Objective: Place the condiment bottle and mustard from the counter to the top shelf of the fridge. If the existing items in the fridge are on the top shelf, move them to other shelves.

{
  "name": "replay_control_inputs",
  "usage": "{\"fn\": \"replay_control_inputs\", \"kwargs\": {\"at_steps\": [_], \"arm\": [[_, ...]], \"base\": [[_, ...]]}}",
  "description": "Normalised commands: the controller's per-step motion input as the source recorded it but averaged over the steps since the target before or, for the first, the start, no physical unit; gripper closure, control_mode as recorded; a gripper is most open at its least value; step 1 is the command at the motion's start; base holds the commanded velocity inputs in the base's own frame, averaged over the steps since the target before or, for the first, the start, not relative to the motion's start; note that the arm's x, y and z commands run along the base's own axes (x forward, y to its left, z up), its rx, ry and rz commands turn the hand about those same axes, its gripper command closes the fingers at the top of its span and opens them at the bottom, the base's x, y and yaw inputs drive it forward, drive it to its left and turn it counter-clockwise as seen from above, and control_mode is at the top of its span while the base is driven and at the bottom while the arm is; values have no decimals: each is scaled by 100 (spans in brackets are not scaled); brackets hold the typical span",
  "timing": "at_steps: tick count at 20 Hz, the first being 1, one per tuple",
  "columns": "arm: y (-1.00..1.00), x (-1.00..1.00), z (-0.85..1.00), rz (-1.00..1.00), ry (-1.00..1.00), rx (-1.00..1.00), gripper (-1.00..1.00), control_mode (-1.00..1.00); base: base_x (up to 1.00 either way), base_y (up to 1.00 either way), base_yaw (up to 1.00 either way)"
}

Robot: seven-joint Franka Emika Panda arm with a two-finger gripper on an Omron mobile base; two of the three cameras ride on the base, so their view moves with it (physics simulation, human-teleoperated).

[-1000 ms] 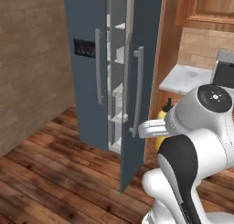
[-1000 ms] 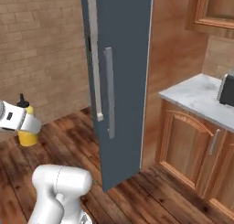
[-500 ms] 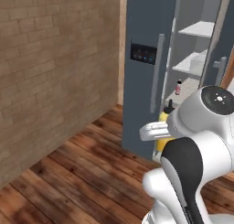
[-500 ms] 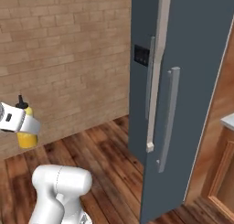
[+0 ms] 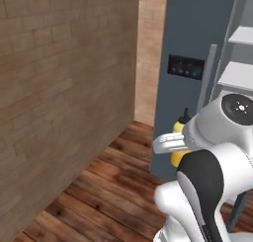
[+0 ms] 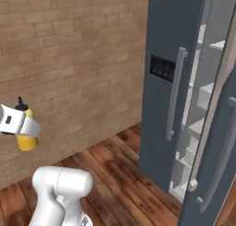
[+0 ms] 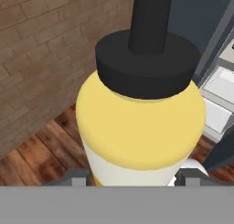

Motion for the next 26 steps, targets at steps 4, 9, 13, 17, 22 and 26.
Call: {"fn": "replay_control_inputs", "kwargs": {"at_steps": [4,9,13,17,22,26], "arm": [[0,0,0,0,0,0,100,100],[0,0,0,0,0,0,100,100],[0,0,0,0,0,0,100,100],[0,0,0,0,0,0,100,100],[0,0,0,0,0,0,100,100],[0,0,0,0,0,0,100,100]], "base": [[91,68,-59],[70,28,-63],[69,0,-58],[64,-28,-51],[64,-46,-47],[64,-6,-12]]}}
